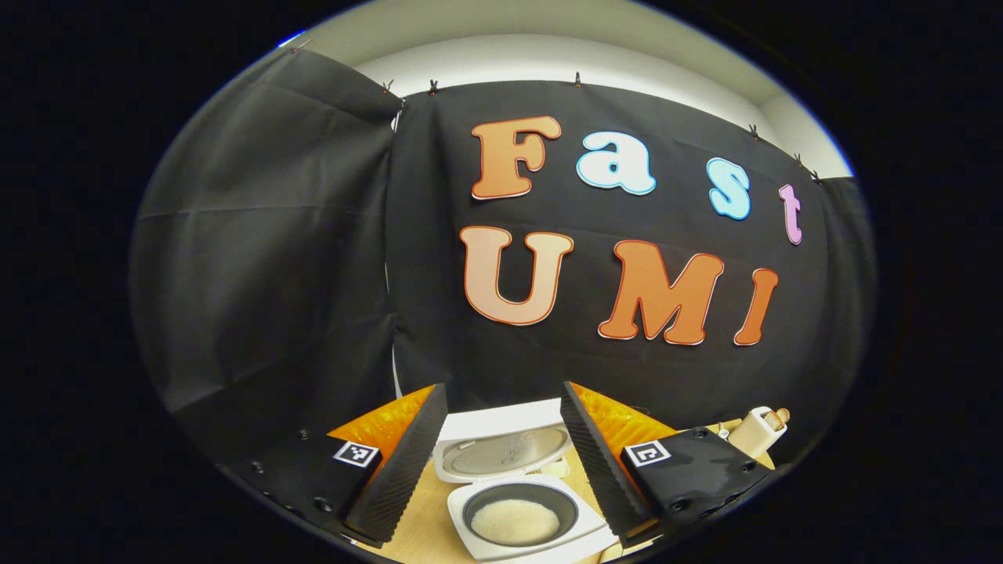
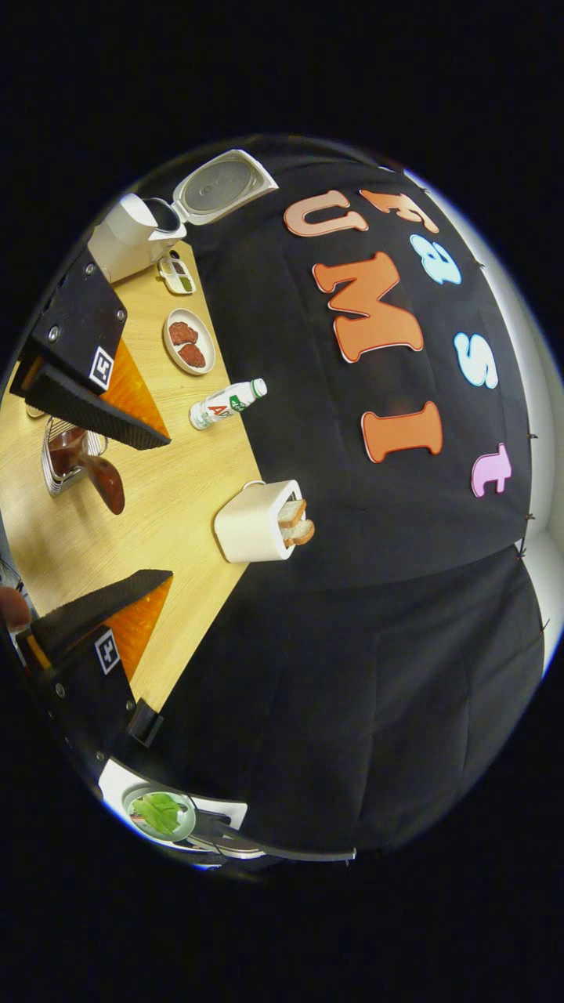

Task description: Close the left gripper, press the button to open the rice cooker; take a wooden spoon from the chopstick holder with the right hand, scoop a spoonful of rice and pour it into the rice cooker, then put the wooden spoon back into the chopstick holder.

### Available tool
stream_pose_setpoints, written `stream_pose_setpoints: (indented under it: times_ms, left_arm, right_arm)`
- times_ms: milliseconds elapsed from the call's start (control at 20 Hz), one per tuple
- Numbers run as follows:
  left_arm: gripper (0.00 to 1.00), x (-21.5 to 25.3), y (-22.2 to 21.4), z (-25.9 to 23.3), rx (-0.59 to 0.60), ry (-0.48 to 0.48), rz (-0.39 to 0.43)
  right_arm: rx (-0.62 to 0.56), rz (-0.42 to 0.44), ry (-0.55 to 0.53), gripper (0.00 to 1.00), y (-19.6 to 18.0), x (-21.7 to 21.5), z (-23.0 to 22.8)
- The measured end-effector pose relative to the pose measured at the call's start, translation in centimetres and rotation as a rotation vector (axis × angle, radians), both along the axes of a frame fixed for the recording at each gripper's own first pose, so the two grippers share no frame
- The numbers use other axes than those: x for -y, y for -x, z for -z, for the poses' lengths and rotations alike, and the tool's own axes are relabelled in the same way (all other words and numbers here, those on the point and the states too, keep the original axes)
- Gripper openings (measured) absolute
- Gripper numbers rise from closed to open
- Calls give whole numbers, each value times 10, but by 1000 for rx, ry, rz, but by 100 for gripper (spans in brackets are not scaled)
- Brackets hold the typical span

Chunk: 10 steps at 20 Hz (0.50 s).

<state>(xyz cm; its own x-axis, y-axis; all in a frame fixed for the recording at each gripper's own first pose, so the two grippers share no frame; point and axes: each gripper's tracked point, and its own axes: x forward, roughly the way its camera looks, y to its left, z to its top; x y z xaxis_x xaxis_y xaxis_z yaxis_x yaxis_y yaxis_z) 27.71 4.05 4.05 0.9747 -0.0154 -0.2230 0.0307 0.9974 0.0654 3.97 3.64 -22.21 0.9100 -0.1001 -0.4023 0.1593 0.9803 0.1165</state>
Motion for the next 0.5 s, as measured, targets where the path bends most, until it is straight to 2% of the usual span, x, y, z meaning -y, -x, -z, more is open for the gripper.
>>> stream_pose_setpoints:
  times_ms: [250,500]
  left_arm:
    - [98,3,-64,7,-120,-7,16]
    - [98,-10,-108,38,-251,-69,-5]
  right_arm:
    - [12,-12,20,95,1,-5,-9]
    - [24,9,4,95,2,4,-17]
